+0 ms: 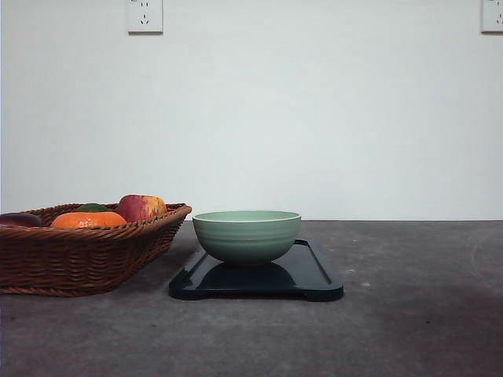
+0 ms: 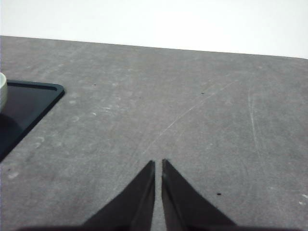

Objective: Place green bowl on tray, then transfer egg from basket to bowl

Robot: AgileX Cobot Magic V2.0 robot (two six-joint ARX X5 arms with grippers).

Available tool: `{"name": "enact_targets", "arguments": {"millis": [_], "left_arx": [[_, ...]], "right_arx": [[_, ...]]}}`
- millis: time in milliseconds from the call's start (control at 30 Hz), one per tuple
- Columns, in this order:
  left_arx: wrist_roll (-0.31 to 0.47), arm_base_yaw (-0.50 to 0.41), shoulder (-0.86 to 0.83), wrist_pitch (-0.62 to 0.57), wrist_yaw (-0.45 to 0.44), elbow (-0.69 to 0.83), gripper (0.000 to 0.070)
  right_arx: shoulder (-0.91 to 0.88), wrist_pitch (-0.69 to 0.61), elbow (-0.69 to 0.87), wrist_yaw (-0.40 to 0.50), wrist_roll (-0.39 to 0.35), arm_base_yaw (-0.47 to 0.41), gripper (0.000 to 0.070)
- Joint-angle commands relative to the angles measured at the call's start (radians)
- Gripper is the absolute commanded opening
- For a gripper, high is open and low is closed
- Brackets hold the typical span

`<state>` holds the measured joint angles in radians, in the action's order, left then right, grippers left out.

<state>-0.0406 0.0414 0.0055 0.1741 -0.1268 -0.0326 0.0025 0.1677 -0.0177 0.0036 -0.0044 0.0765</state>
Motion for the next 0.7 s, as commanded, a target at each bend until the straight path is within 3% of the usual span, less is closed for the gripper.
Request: {"name": "enact_targets", "arguments": {"millis": [0, 667], "left_arx": [[0.009, -0.001, -0.002, 0.007, 0.000, 0.019, 0.0000], [0.009, -0.001, -0.002, 0.007, 0.000, 0.019, 0.0000]], "right_arx": [[0.001, -0.010, 0.005, 0.003, -0.008, -0.001, 0.0019], [0.001, -0.010, 0.005, 0.003, -0.008, -0.001, 0.0018]]}}
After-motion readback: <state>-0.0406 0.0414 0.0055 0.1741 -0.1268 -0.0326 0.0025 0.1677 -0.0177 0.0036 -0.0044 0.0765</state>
